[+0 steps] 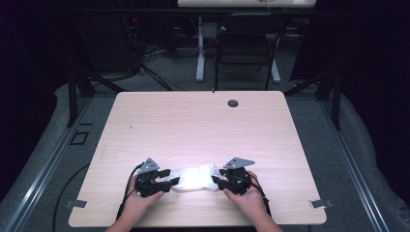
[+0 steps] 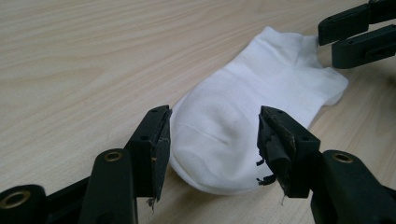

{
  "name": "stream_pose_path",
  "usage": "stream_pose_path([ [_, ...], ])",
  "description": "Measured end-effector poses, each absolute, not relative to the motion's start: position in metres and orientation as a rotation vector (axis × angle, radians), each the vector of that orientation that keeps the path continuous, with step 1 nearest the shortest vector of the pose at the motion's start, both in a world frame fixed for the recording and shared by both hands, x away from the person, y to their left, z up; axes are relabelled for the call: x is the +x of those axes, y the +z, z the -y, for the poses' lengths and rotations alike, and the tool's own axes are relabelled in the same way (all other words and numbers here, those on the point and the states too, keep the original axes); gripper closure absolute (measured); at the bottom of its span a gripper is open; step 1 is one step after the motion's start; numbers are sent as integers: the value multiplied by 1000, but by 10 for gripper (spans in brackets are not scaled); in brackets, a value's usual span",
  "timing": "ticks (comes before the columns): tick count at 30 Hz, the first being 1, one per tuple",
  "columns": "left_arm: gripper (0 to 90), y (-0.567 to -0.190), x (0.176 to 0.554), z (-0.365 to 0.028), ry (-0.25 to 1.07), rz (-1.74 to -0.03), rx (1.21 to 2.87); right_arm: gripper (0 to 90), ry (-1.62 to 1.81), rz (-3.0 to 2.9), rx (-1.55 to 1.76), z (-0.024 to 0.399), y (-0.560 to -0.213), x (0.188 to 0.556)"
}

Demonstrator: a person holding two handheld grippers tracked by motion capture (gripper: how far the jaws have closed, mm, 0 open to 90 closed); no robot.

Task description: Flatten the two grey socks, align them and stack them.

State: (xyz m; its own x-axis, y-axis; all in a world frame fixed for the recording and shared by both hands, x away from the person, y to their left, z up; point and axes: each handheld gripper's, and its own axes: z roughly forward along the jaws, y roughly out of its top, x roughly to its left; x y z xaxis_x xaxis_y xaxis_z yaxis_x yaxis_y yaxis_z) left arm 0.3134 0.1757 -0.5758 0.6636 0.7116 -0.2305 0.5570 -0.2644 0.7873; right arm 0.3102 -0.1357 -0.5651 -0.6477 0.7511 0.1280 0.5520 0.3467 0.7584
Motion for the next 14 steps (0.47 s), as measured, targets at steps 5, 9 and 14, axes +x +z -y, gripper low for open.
stream_pose_path([
  [5,437,-570,312,-183,228,-998,1935,558,1210,-2318,1187,145,-561,309],
  [9,435,-569,313,-189,236,-1014,1914,557,1214,-2290,1247,154,-561,312],
  [14,430,-568,314,-194,250,-1031,1894,553,1233,-2261,1290,163,-562,312],
])
